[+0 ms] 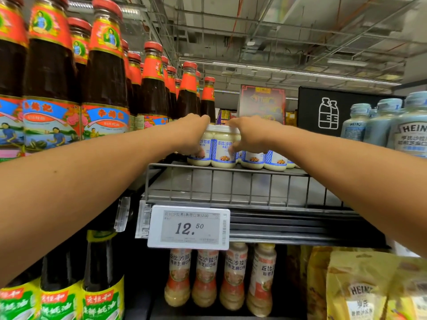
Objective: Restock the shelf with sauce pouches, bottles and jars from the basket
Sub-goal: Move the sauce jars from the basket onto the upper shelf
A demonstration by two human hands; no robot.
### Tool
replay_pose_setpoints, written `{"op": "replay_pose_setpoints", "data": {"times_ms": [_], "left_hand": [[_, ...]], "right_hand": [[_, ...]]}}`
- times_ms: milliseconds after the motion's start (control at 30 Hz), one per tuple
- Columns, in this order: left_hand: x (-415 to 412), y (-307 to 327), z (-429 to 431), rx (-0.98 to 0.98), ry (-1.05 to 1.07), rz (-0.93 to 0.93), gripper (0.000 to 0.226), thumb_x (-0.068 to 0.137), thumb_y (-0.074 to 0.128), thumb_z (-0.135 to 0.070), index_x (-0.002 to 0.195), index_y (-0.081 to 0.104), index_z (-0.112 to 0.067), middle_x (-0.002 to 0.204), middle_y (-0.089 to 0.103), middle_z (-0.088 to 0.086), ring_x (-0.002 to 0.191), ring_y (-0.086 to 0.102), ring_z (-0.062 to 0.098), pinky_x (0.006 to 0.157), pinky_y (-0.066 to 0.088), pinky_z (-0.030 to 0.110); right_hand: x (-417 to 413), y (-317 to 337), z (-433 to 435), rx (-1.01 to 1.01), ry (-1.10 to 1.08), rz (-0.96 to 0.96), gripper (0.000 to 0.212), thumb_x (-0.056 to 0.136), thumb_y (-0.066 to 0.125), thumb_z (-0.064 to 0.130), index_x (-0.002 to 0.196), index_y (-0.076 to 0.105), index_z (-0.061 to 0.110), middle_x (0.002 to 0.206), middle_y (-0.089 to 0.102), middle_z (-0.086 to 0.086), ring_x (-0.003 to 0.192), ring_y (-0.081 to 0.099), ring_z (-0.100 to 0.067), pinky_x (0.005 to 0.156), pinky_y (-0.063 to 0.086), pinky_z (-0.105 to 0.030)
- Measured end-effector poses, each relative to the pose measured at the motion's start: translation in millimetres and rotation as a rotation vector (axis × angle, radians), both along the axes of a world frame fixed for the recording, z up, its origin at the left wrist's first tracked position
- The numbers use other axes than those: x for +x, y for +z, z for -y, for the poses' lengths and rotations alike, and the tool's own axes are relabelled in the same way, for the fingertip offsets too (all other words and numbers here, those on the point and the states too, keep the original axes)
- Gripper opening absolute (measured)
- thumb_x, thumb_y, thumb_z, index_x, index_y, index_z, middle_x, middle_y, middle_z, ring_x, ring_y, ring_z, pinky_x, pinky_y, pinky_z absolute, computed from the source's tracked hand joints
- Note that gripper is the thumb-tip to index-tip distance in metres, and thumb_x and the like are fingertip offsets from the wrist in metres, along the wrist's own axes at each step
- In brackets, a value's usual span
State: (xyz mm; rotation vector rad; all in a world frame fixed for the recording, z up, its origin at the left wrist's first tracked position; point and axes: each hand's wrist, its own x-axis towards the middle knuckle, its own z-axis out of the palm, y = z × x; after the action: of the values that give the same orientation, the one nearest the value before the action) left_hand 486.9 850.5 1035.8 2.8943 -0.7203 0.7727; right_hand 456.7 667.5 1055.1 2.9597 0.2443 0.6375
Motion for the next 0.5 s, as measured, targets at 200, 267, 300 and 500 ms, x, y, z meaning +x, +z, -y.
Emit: {"op": "replay_pose_setpoints", "data": {"times_ms": [200, 267, 300, 500], "left_hand": [[6.3, -2.7, -4.5, -0.042, -0.03, 0.01, 0.083, 0.073, 0.087, -0.032, 0.139, 0.04, -0.014, 0.134, 0.053, 0.011, 0.118, 0.053, 0.029, 0.093, 0.049, 0.041], [5.5, -2.3, -7.4, -0.069, -0.056, 0.018, 0.095, 0.073, 0.087, -0.032, 0.148, 0.032, -0.015, 0.143, 0.047, 0.012, 0.129, 0.047, 0.031, 0.102, 0.044, 0.042], [3.3, -0.9, -8.7, -0.097, -0.078, 0.023, 0.098, 0.074, 0.086, -0.033, 0.151, 0.029, -0.016, 0.147, 0.044, 0.012, 0.133, 0.044, 0.031, 0.106, 0.041, 0.042], [-24.6, 12.4, -19.3, -0.302, -0.229, 0.107, 0.057, 0.085, 0.072, -0.047, 0.133, 0.053, -0.025, 0.122, 0.06, 0.001, 0.107, 0.056, 0.018, 0.083, 0.04, 0.026]], "right_hand": [[0.3, -0.8, 2.4, 0.099, 0.018, -0.055, 0.055, 0.083, 0.078, 0.041, 0.126, 0.048, 0.023, 0.085, 0.06, -0.004, 0.061, 0.064, -0.023, 0.045, 0.055, -0.03], [-1.0, -0.1, 3.0, 0.119, 0.038, -0.036, 0.067, 0.087, 0.074, 0.042, 0.142, 0.039, 0.026, 0.104, 0.063, -0.004, 0.065, 0.066, -0.023, 0.046, 0.055, -0.03], [-1.7, 0.7, 2.9, 0.128, 0.055, -0.011, 0.075, 0.089, 0.071, 0.044, 0.15, 0.031, 0.028, 0.119, 0.061, -0.005, 0.067, 0.067, -0.023, 0.047, 0.056, -0.031], [-21.3, 9.4, -3.9, 0.158, 0.107, 0.107, 0.08, 0.088, 0.067, 0.054, 0.152, 0.031, 0.022, 0.131, 0.056, -0.005, 0.09, 0.064, -0.023, 0.057, 0.051, -0.028]]}}
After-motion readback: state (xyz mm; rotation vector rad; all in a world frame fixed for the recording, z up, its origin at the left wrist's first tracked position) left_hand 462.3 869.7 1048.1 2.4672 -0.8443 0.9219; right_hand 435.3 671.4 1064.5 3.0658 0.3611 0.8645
